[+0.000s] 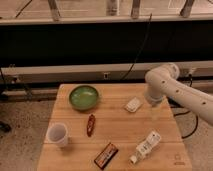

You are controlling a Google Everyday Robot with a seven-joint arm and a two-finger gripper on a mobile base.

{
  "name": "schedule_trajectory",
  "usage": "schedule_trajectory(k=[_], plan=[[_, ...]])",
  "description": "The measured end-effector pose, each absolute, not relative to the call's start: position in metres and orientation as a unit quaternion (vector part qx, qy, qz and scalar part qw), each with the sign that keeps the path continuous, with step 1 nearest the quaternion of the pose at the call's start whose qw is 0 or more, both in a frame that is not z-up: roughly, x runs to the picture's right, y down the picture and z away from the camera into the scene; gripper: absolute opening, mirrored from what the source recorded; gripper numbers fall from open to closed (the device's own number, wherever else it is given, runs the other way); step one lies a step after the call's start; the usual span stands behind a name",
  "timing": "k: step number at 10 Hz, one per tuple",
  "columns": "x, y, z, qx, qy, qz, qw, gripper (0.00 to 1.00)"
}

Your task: Wipe the white sponge on the table

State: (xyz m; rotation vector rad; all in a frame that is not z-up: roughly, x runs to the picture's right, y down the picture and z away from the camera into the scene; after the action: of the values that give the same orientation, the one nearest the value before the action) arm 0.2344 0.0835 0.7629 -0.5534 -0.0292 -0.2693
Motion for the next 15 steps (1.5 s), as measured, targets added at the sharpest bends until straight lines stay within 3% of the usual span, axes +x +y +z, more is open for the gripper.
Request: schedule_trajectory(k=[15], plan=[[0.226,0.092,0.848,-0.289,-0.057,-0.177,0.939,0.8]])
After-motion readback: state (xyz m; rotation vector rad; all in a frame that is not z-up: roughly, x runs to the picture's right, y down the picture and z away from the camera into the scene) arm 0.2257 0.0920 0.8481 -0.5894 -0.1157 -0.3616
